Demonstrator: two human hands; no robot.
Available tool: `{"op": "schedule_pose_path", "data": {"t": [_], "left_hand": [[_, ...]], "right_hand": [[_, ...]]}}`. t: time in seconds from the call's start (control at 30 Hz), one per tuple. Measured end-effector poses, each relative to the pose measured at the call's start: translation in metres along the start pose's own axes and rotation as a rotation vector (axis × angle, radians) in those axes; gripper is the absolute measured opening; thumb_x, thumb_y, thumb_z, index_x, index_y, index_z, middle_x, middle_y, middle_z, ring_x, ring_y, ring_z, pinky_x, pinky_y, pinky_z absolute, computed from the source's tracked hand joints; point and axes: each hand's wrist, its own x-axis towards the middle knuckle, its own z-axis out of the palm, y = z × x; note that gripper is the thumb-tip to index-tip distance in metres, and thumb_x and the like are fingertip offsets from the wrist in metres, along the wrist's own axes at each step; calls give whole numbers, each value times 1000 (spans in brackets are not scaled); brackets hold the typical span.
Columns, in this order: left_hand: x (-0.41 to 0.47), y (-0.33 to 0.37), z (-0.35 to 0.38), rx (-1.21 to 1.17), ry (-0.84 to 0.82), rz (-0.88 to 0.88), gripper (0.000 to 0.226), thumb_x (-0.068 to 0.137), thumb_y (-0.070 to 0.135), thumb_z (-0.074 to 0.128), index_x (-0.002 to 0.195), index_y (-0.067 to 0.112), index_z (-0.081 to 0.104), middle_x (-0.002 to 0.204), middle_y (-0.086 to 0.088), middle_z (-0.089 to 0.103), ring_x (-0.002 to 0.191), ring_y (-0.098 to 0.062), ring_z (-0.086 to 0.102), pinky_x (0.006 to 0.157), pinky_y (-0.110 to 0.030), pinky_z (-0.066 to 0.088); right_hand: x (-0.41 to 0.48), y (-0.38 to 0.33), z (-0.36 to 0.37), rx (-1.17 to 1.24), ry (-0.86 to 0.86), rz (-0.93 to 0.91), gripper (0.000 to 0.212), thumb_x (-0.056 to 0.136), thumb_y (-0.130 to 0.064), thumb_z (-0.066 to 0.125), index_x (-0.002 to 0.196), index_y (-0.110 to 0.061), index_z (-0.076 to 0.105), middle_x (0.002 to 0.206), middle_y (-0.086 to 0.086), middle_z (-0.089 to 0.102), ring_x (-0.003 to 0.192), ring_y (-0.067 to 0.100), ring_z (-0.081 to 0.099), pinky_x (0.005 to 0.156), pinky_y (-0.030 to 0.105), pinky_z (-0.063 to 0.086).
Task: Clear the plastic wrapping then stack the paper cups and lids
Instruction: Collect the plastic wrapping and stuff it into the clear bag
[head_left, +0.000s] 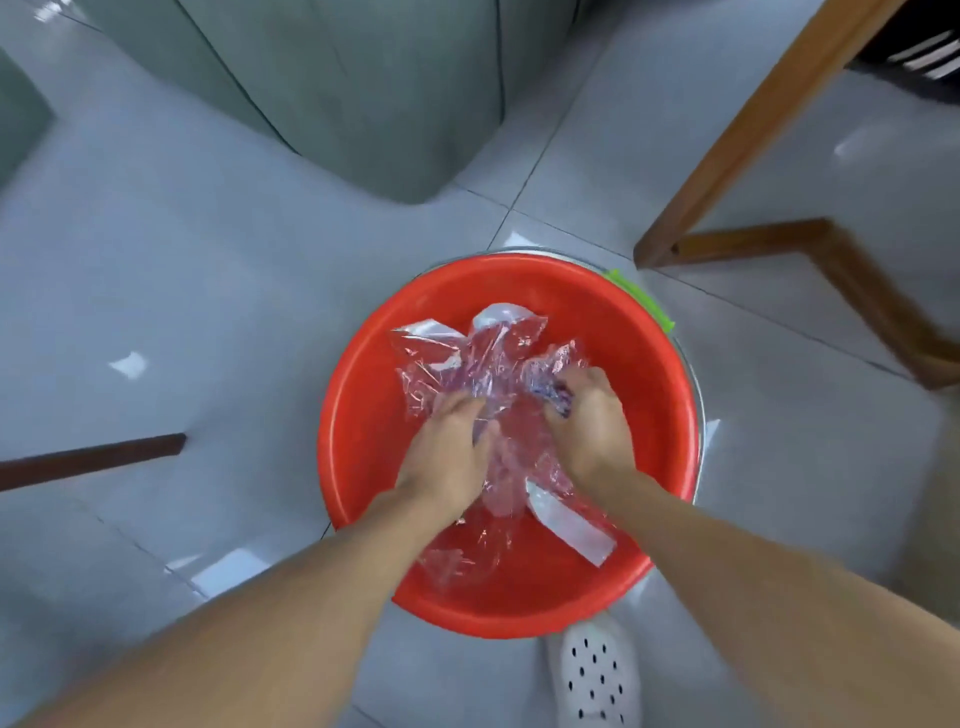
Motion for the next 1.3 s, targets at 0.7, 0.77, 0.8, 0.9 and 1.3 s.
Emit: {"op": "schedule_pose_path", "data": {"t": [0.7, 0.77, 0.8, 0.9, 1.3], "left_hand": [[-51, 22, -50, -166, 22, -42, 54, 89, 26, 72, 138, 18, 50, 141, -1, 52, 113, -13, 55, 89, -16, 35], [-73, 43, -82, -182, 60, -4, 46, 88, 25, 72, 130, 15, 57, 131, -3, 56, 114, -18, 55, 89, -17, 34], [-85, 54, -101, -187, 86, 12, 42, 88, 24, 72, 126, 14, 59, 126, -4, 57, 112, -19, 56, 87, -17, 34], [-128, 88, -170, -239, 166, 57, 29, 89, 21, 70, 116, 11, 65, 118, -5, 63, 104, -16, 57, 86, -20, 37], [-368, 92, -429, -403, 572, 142, 12, 93, 8, 61, 101, 5, 69, 91, 2, 66, 71, 1, 58, 71, -7, 43]], "right_hand": [[-60, -30, -46, -58, -274, -91, 65, 88, -30, 62, 145, -18, 33, 140, 9, 32, 125, 30, 42, 107, 45, 37], [-77, -61, -81, -42, -225, -129, 60, 89, -24, 60, 143, -15, 36, 136, 12, 35, 122, 31, 45, 108, 37, 36], [-87, -79, -99, -44, -206, -152, 57, 90, -22, 59, 142, -14, 37, 135, 12, 36, 119, 30, 47, 106, 32, 36], [-121, -142, -152, -55, -168, -216, 53, 92, -20, 57, 141, -13, 39, 133, 10, 37, 110, 27, 53, 95, 25, 37], [-286, -446, -224, 8, -231, -671, 33, 90, -5, 54, 122, -7, 57, 119, 11, 49, 91, 24, 58, 83, 27, 43]]}}
